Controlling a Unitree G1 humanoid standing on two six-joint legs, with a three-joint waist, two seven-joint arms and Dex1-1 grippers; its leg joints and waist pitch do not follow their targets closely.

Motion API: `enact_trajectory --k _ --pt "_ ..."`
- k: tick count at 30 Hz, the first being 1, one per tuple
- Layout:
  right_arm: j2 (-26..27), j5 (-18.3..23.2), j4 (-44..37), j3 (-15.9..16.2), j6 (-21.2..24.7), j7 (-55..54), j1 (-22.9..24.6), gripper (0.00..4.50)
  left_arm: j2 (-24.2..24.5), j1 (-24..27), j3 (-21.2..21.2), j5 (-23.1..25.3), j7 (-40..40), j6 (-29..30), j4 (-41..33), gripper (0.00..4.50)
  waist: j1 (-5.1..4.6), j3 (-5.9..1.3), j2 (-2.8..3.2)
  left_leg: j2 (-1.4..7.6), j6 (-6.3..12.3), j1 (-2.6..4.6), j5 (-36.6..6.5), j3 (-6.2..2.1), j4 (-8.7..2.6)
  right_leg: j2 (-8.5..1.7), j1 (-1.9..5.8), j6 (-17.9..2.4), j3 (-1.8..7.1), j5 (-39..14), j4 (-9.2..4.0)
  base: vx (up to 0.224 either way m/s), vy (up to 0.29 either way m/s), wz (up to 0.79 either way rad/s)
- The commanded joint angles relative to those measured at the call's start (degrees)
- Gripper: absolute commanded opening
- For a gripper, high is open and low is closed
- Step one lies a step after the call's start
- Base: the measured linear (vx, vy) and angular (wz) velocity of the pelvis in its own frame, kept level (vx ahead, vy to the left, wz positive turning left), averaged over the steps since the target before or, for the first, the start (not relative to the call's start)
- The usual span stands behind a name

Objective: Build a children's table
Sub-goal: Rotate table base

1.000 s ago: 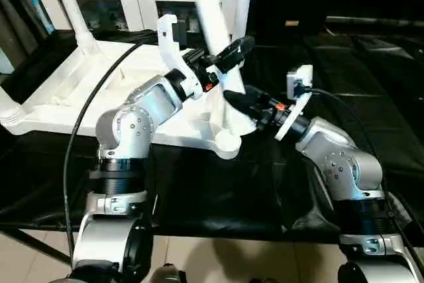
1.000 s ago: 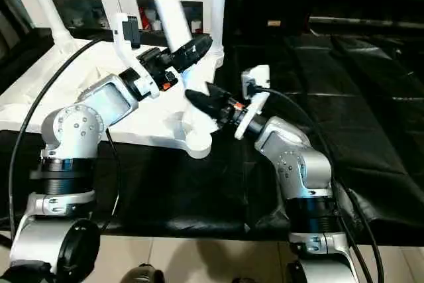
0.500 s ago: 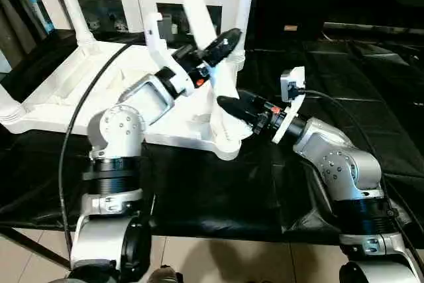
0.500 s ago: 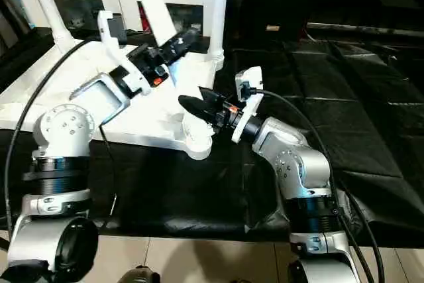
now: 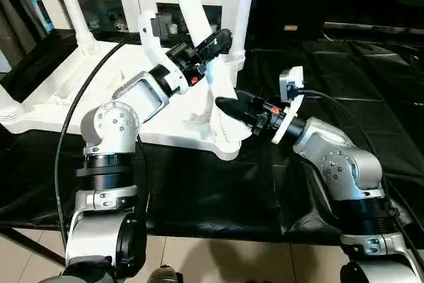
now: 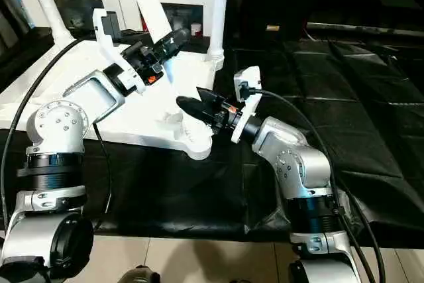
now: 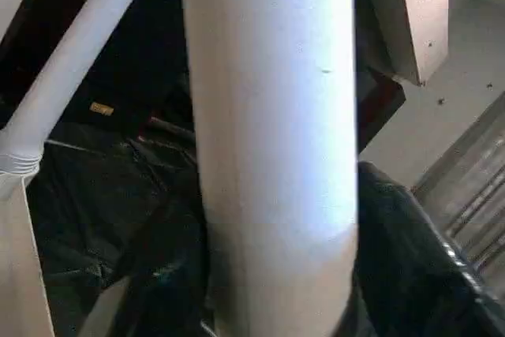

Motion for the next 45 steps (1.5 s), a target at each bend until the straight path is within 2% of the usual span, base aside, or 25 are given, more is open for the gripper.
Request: enact_trajectory --k 1,8,10,11,15,17,18,20,22,28,29,36,37,38,40,44,45 --pt "-0.05 0.49 -1.67 0.53 -0.11 -0.26 -0.46 1.89 0.55 -1.22 -0.25 -1.12 -0.05 1.08 -0.19 2.20 0.20 -5.62 -0.36 0.59 -0.53 0.92 -11.14 -0.25 -4.38 -3.33 3.87 -6.77 2.03 -18.80 -4.80 0.000 0.000 0.00" --pt "-0.42 -0.62 -1.21 1.00 -1.13 -0.22 -0.84 1.89 1.02 -1.63 -0.29 -0.95 -0.04 1.30 -0.01 1.90 0.27 -5.67 -0.50 0.57 -0.57 0.83 -10.74 -0.24 -4.35 -3.33 3.95 -6.81 2.06 -18.22 -4.72 0.000 0.000 0.00" --pt "-0.46 -0.97 -0.78 1.11 -1.25 -0.37 -1.09 2.59 1.44 -1.64 -0.63 -0.64 -0.36 1.38 -0.13 1.89 0.27 -5.64 -0.53 0.57 -0.59 0.84 -10.73 -0.23 -4.37 -3.37 3.94 -6.76 2.07 -18.41 -4.70 0.000 0.000 0.00" --pt "-0.39 -0.80 -0.18 0.92 -0.42 -0.81 -1.54 2.59 2.07 -1.51 -1.57 0.26 -0.91 1.23 -0.44 1.89 0.26 -5.62 -0.35 0.59 -0.63 0.87 -10.84 -0.29 -4.41 -3.37 3.89 -6.65 2.06 -18.82 -4.76 0.000 0.000 0.00" --pt "-1.35 -1.76 0.31 1.77 0.46 -1.01 -2.51 2.98 3.76 -1.28 -4.47 2.56 -2.56 0.26 -1.46 1.87 0.17 -5.63 -0.27 0.62 -0.91 0.97 -11.27 -0.34 -4.48 -3.26 3.88 -6.18 2.09 -18.82 -4.75 0.000 0.000 0.00" --pt "-1.46 -1.90 0.35 1.89 0.47 -1.00 -2.60 3.05 3.93 -1.27 -4.76 2.78 -2.75 0.16 -1.54 1.86 0.11 -5.58 -0.26 0.62 -1.10 0.96 -11.00 -0.28 -4.46 -3.28 3.86 -6.30 2.14 -18.32 -4.70 0.000 0.000 0.00" --pt "-2.05 -2.10 0.28 2.09 1.19 -0.92 -3.01 3.17 4.67 -1.33 -6.22 3.93 -3.50 -0.28 -1.85 1.86 0.09 -5.60 -0.73 0.60 -1.06 0.95 -10.90 -0.20 -4.44 -3.31 3.92 -6.34 2.13 -18.31 -4.74 0.000 0.000 0.00" --pt "-4.26 -2.36 0.00 3.29 3.94 0.46 -3.89 3.25 5.89 -1.54 -8.81 5.12 -5.81 -0.57 -2.97 1.86 0.21 -5.63 -0.61 0.65 -0.88 1.07 -10.18 -0.26 -4.48 -3.22 3.93 -6.45 2.17 -17.88 -4.56 0.000 0.000 0.00" --pt "-5.21 -2.36 -0.19 3.90 4.99 1.38 -4.13 3.25 6.26 -1.58 -9.61 5.29 -6.66 -0.48 -3.47 1.86 0.37 -5.61 -0.49 0.74 -1.08 1.01 -9.99 -0.26 -4.45 -3.33 3.93 -6.72 2.23 -17.32 -4.42 0.000 0.000 0.00" --pt "-9.36 -1.31 -0.68 7.02 10.22 7.14 -4.94 3.25 8.23 -0.95 -12.94 4.56 -12.68 -0.13 -6.10 1.86 0.48 -5.57 -0.77 0.70 -0.87 0.91 -10.13 -0.14 -4.30 -3.44 4.04 -7.02 2.26 -18.24 -4.46 0.000 0.000 0.00" --pt "-9.78 -1.09 -0.46 7.32 10.90 7.66 -5.12 3.25 8.45 -0.70 -13.47 4.47 -13.76 -0.19 -6.74 1.86 0.44 -5.53 -1.02 0.71 -0.84 0.87 -10.07 -0.08 -4.29 -3.44 4.03 -6.96 2.28 -18.40 -4.51 0.000 0.000 0.00" --pt "-10.02 1.49 1.19 7.10 13.91 9.55 -6.29 3.25 8.94 0.97 -15.45 3.35 -16.86 0.35 -9.80 1.86 0.52 -5.61 -1.09 0.81 -1.02 0.90 -9.73 -0.09 -4.25 -3.51 3.95 -7.17 2.26 -18.54 -4.40 0.000 0.000 0.00" --pt "-9.96 1.88 1.22 6.95 14.29 9.89 -6.39 3.25 9.00 1.25 -15.68 3.28 -16.98 0.51 -10.23 1.86 0.46 -5.60 -1.41 0.79 -0.92 0.90 -9.72 -0.03 -4.26 -3.48 3.98 -7.22 2.25 -18.44 -4.43 0.000 0.000 0.00" --pt "-10.01 2.22 1.14 6.80 14.88 10.51 -6.51 3.25 9.17 1.56 -15.98 3.19 -17.35 0.66 -10.62 1.86 0.52 -5.62 -1.45 0.78 -0.83 0.90 -9.58 -0.04 -4.23 -3.51 4.00 -7.23 2.22 -18.50 -4.39 0.000 0.000 0.00" --pt "-9.87 2.71 1.15 6.50 15.39 10.99 -6.67 3.25 9.36 1.75 -16.26 3.33 -17.76 0.68 -10.76 1.86 0.59 -5.61 -1.24 0.82 -0.92 0.97 -9.61 -0.04 -4.25 -3.45 3.83 -7.00 2.24 -18.94 -4.42 0.000 0.000 0.00" --pt "-9.97 3.39 1.03 6.55 16.40 11.93 -6.89 3.25 9.41 1.90 -16.34 3.85 -18.28 0.59 -10.69 1.86 0.77 -5.59 -1.32 0.80 -1.19 0.95 -9.73 -0.06 -4.27 -3.48 3.84 -6.49 2.26 -19.28 -4.48 0.000 0.000 0.00" --pt "-10.09 3.39 1.05 6.73 16.48 12.12 -6.92 2.98 9.40 1.86 -16.27 3.88 -18.31 0.62 -10.63 1.86 0.81 -5.62 -1.29 0.82 -1.25 0.97 -9.66 -0.08 -4.28 -3.50 3.85 -6.49 2.26 -19.23 -4.44 0.000 0.000 0.00"
